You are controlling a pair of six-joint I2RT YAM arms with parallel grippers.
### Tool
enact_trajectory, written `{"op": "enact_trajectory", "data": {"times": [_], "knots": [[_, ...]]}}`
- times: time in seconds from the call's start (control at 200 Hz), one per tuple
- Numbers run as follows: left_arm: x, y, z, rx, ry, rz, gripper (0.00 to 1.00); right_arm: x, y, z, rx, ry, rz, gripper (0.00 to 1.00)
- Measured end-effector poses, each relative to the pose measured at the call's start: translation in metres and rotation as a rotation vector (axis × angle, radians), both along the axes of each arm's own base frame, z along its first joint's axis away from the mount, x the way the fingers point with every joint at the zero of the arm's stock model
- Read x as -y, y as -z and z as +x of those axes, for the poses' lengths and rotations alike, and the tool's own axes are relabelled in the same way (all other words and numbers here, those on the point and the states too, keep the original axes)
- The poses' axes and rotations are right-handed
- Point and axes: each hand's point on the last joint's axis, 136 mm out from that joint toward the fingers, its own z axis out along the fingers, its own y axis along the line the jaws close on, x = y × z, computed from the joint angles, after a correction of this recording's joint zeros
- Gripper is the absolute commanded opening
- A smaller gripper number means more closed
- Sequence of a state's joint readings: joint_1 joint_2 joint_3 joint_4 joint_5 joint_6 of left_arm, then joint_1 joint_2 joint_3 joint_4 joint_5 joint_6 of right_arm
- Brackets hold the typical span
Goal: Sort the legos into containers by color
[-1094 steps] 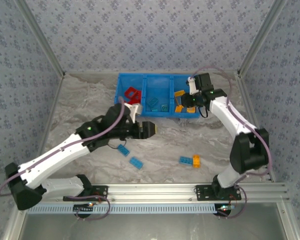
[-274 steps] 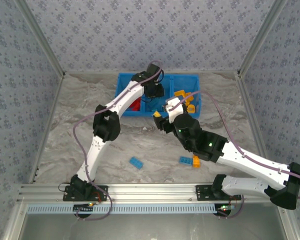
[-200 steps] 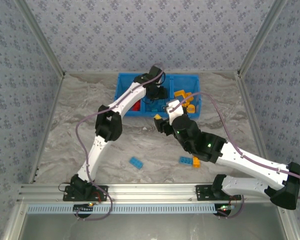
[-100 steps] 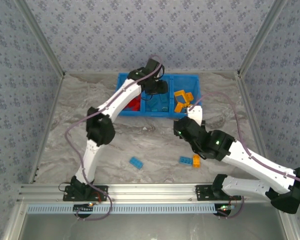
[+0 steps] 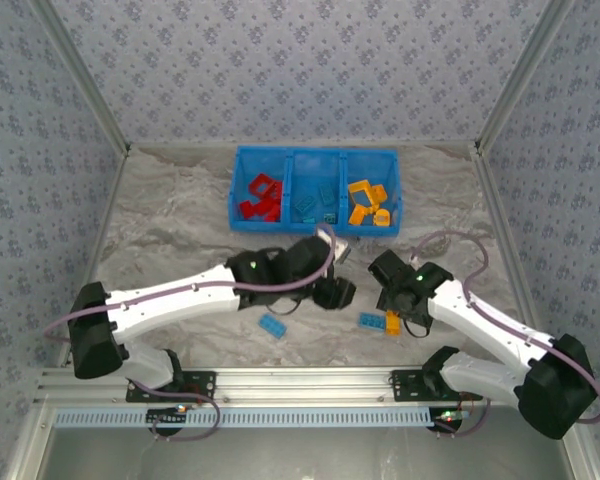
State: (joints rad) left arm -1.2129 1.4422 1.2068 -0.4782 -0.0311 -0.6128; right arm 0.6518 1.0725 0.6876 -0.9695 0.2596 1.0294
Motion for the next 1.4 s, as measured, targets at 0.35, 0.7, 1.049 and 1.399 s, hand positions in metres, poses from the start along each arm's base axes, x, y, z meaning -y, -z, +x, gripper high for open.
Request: {"op": "enact_trajectory", "data": {"times": [0.35, 0.7, 1.049, 1.399], "knots": [[-0.016, -0.002, -0.039, 0.034, 0.033, -0.028, 0.6, -0.021, 0.029, 0.004, -0.077, -0.002, 0.103, 0.74], [-0.018, -0.019, -0.061, 0.083, 0.089, -0.079, 0.6, -0.017, 0.049, -0.005, -0.128, 0.028, 0.129, 0.64], [-0.016, -0.022, -0.058, 0.096, 0.078, -0.093, 0.6, -0.019, 0.057, -0.008, -0.145, 0.047, 0.151, 0.42], [-0.02, -0.03, -0.054, 0.12, 0.056, -0.111, 0.62, -0.011, 0.022, 0.016, -0.023, 0.048, 0.102, 0.31]]}}
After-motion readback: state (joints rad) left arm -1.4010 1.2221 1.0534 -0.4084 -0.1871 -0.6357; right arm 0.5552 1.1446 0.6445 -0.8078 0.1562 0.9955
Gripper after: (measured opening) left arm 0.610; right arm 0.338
